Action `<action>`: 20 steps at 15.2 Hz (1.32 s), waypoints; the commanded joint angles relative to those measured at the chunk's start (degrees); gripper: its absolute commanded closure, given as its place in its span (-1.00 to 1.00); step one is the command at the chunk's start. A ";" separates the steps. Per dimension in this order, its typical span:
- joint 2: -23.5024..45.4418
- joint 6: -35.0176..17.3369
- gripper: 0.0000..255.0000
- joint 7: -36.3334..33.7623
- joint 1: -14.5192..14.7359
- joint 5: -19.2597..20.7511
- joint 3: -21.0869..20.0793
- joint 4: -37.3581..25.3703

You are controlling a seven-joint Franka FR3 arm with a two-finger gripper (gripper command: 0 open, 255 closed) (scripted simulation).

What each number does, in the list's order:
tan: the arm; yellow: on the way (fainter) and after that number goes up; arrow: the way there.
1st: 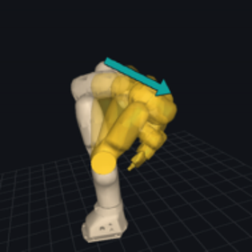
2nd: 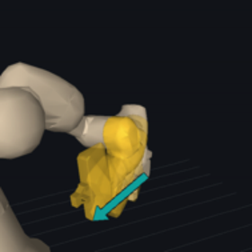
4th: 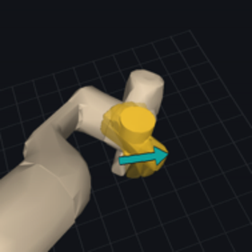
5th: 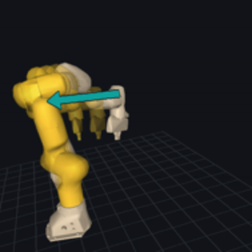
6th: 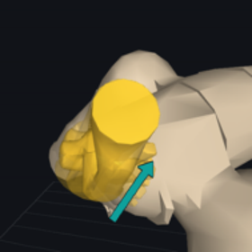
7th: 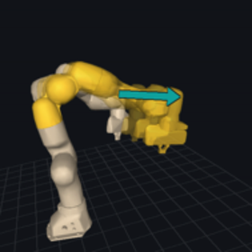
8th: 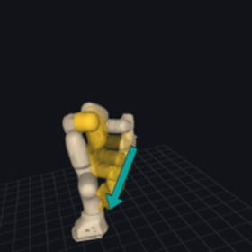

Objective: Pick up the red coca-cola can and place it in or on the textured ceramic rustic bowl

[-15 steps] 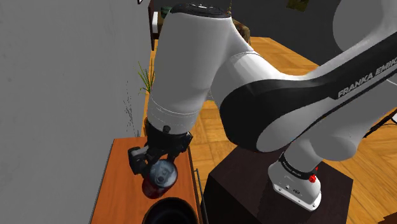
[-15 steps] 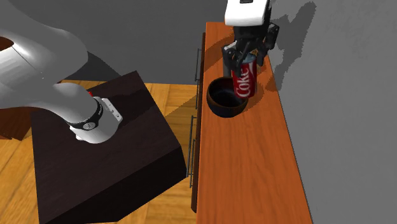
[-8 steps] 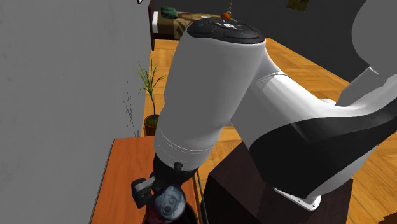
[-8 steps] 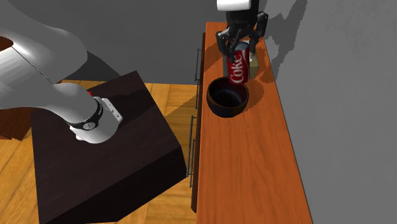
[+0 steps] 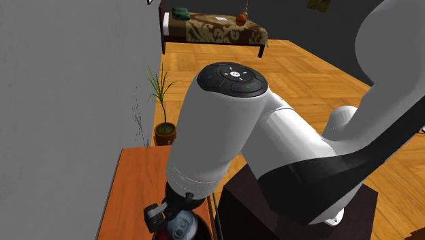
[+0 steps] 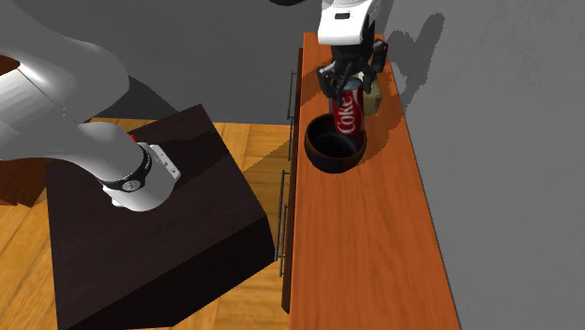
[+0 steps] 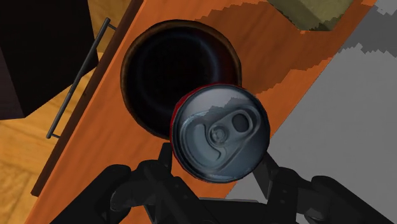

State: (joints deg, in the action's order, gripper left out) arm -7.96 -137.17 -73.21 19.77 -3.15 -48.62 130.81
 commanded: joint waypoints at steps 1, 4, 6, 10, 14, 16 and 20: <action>0.94 -1.69 1.00 -0.76 -0.24 0.99 -0.41 0.96; 2.83 -4.06 1.00 -2.42 -0.70 3.14 -1.09 2.05; 4.22 -5.62 1.00 -3.73 -1.00 4.88 -1.48 2.70; 6.64 -8.00 1.00 -6.20 -1.37 8.18 -1.89 3.60; 6.64 -8.00 1.00 -6.20 -1.35 8.18 -1.87 3.60; 6.64 -8.00 1.00 -6.20 -1.35 8.18 -1.87 3.60; 6.63 -8.00 -1.00 -6.20 -1.35 8.17 -1.87 3.61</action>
State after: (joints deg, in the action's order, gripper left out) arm -1.33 -145.16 -79.41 18.42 5.02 -50.50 134.42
